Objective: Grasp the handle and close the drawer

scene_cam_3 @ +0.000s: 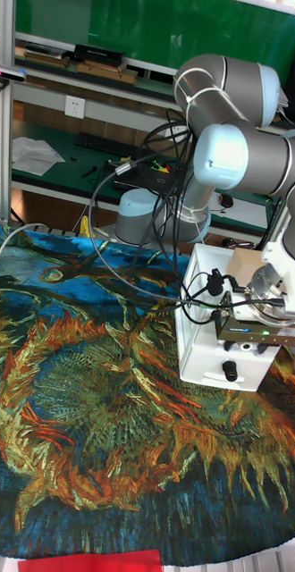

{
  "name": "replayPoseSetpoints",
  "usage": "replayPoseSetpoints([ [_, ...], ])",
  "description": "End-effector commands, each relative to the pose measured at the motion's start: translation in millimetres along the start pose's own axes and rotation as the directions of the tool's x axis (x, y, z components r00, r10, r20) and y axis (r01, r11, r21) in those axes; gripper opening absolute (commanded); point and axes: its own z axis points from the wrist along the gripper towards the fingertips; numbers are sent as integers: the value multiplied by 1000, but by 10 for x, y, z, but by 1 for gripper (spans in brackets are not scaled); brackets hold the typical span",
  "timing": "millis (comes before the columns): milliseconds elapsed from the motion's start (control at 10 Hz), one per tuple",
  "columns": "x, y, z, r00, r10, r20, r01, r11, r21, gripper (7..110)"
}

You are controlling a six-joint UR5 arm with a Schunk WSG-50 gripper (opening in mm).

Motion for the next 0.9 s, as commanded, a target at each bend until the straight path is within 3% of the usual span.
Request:
replayPoseSetpoints([
  [0, -76, 29, -38, 999, -22, 28, 22, 999, -26, 88],
  [200, -112, -13, -159, 999, -26, 21, 26, 1000, -13, 88],
  [400, -264, -31, -492, 999, -33, 35, 34, 999, -34, 88],
  [600, -581, -155, -993, 993, -43, 114, 48, 998, -42, 88],
  [800, -837, -506, -1415, 977, -34, 212, 33, 999, 5, 88],
])
